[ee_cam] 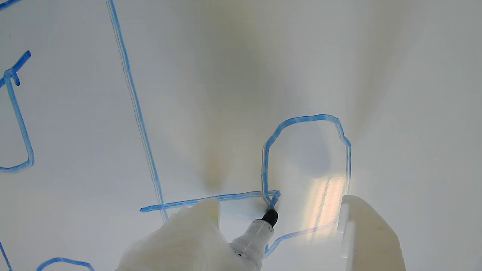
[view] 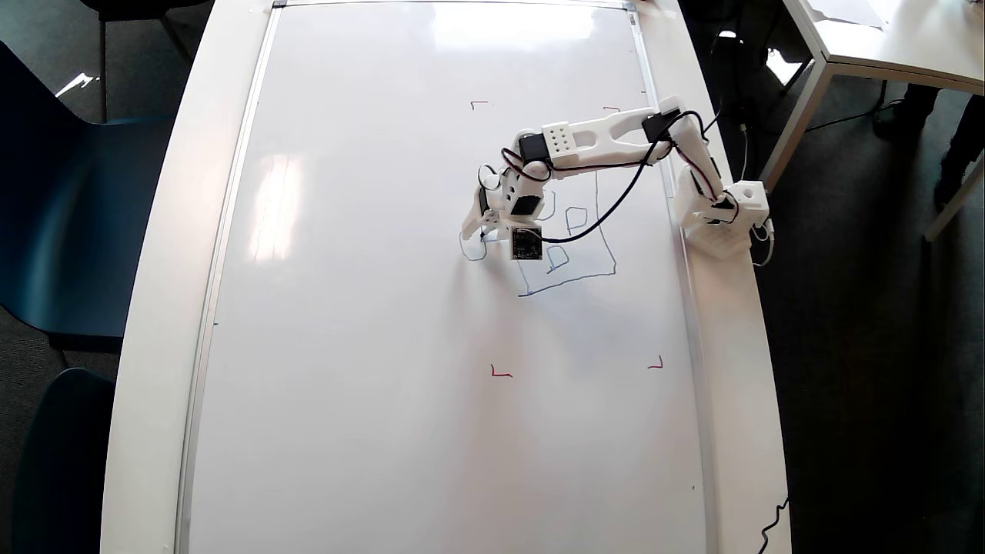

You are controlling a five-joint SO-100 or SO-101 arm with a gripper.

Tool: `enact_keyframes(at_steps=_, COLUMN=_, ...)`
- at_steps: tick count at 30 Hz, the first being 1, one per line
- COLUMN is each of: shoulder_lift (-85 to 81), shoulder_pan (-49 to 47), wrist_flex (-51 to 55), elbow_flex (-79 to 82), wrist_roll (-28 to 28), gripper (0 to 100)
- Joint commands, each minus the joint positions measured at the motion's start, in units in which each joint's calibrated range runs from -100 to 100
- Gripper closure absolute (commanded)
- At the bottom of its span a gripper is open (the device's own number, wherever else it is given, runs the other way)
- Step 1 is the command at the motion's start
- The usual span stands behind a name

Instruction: Draw on a whiteboard a robot head using a pen attached to the gripper

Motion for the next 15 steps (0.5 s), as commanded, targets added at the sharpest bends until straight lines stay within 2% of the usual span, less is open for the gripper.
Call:
enact_keyframes(at_steps=1, shoulder_lift=-4.9, shoulder_pan=0.1, wrist_flex=0.2, elbow_flex=-1.9, wrist_roll=-0.2, gripper=78)
enact_keyframes(at_steps=11, shoulder_lift=-15.8, shoulder_pan=-2.4, wrist_flex=1.4, elbow_flex=-0.9, wrist_roll=0.0, gripper=78)
enact_keyframes(at_steps=15, shoulder_lift=-19.2, shoulder_pan=-4.3, wrist_flex=9.3, elbow_flex=-0.9, wrist_roll=-0.1, gripper=78)
